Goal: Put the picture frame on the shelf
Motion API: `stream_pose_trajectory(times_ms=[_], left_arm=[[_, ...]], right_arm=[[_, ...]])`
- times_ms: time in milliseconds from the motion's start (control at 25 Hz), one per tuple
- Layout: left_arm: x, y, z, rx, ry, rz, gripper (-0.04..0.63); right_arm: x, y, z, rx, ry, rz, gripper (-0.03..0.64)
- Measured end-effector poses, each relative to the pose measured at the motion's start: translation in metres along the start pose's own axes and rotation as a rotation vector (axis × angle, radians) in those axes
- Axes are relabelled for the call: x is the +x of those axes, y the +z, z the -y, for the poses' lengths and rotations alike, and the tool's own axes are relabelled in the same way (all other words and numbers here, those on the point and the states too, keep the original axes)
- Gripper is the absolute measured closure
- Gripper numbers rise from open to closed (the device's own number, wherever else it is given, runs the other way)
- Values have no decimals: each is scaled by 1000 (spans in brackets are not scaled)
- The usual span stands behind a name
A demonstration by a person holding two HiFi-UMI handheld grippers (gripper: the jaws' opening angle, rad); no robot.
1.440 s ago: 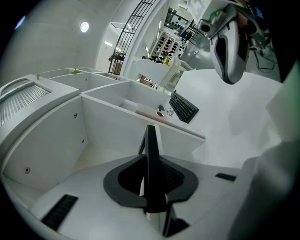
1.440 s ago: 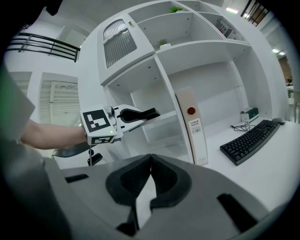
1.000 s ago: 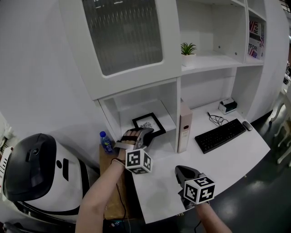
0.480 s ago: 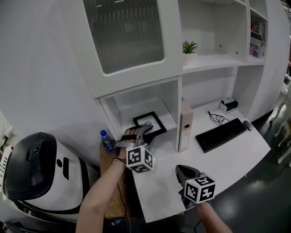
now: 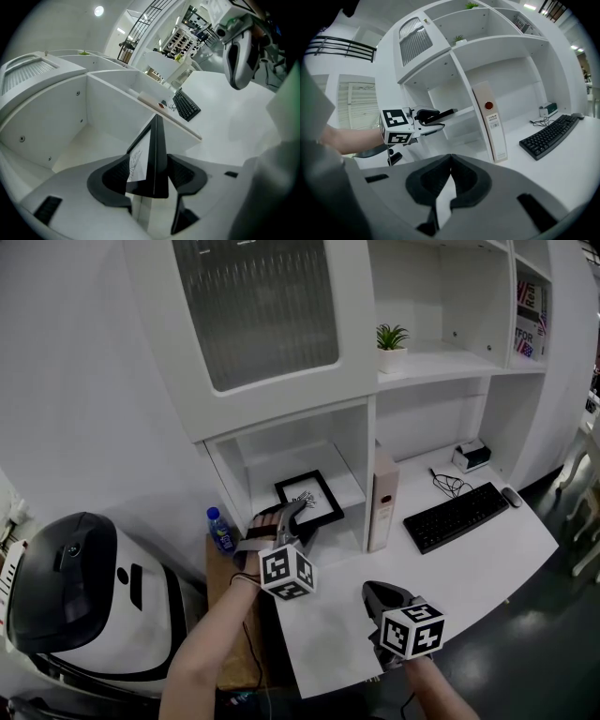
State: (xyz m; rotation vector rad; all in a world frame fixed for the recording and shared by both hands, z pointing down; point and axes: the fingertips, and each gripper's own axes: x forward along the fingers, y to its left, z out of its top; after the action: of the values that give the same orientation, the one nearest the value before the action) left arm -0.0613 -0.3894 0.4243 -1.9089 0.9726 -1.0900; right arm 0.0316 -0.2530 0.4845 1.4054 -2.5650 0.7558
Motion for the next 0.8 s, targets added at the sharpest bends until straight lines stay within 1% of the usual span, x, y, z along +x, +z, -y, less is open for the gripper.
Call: stream_pose_trajectory(times_ms=[120, 320, 440, 600, 720, 800], left_arm=[[-8, 5, 0, -75, 8, 26, 362], [-29, 19, -2, -238, 32, 93, 350], [-41, 24, -9, -370, 62, 116, 350], [-49, 21, -11, -544, 76, 111, 351], [-54, 16, -10, -695, 80, 108, 351], [-59, 12, -10, -791, 101, 111, 351]], right_arm=[[0, -2, -1, 2, 2, -5, 615], [0, -3, -3, 9, 8, -6, 615], [0, -3, -4, 10, 10, -6, 615], [-1, -3, -4, 13, 11, -3, 617], [-2, -4, -5, 16, 13, -3, 615], [-3, -3, -6, 15, 12, 1, 617]])
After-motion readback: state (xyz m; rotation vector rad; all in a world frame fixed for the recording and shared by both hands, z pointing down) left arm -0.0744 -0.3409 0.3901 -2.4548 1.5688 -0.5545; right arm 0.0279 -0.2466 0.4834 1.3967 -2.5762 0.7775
